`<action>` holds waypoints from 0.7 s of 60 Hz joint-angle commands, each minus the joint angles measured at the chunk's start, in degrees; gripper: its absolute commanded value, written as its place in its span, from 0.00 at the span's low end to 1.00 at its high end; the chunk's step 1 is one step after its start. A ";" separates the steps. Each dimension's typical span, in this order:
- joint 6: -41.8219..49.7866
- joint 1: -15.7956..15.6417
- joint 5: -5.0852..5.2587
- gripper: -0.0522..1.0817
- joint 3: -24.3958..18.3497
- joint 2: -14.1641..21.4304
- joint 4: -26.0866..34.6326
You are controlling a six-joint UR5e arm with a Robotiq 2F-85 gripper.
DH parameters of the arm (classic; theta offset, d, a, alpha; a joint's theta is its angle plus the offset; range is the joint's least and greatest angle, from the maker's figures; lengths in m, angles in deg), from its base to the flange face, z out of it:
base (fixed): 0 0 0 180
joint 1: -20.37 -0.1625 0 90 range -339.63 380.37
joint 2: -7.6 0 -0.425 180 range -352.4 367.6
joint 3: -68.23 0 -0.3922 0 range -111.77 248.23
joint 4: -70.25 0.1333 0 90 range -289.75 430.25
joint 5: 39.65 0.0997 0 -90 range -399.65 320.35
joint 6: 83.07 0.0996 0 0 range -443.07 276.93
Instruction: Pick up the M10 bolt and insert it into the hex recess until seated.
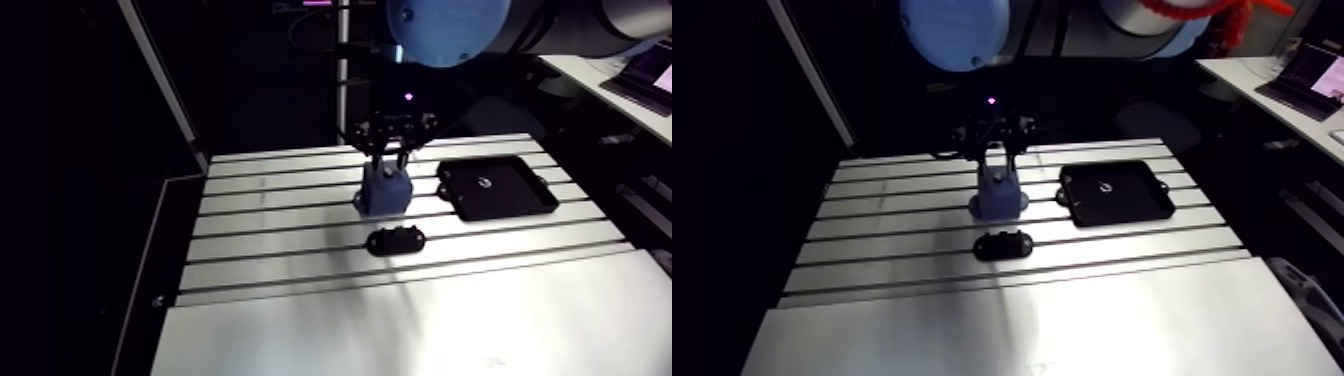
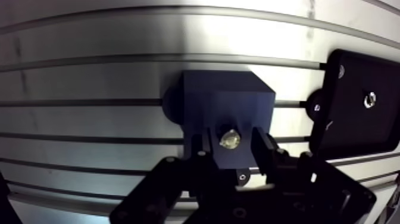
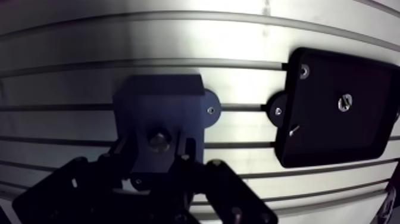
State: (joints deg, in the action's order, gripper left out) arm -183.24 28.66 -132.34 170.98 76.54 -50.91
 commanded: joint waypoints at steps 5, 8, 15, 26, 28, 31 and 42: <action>0.02 0.15 0.01 0.52 0.49 0.00 -0.01; 0.02 0.15 0.01 0.52 0.49 0.00 -0.01; 0.02 0.23 0.01 0.53 0.49 0.00 -0.01; 0.02 0.23 0.01 0.56 0.49 0.00 -0.10; 0.02 0.16 0.01 0.56 0.49 0.00 -0.10; -0.06 0.23 0.01 0.56 0.49 0.00 -0.10; 0.02 0.23 0.01 0.59 0.49 0.00 -0.10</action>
State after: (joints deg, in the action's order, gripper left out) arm -183.23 28.89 -132.34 171.46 76.54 -50.99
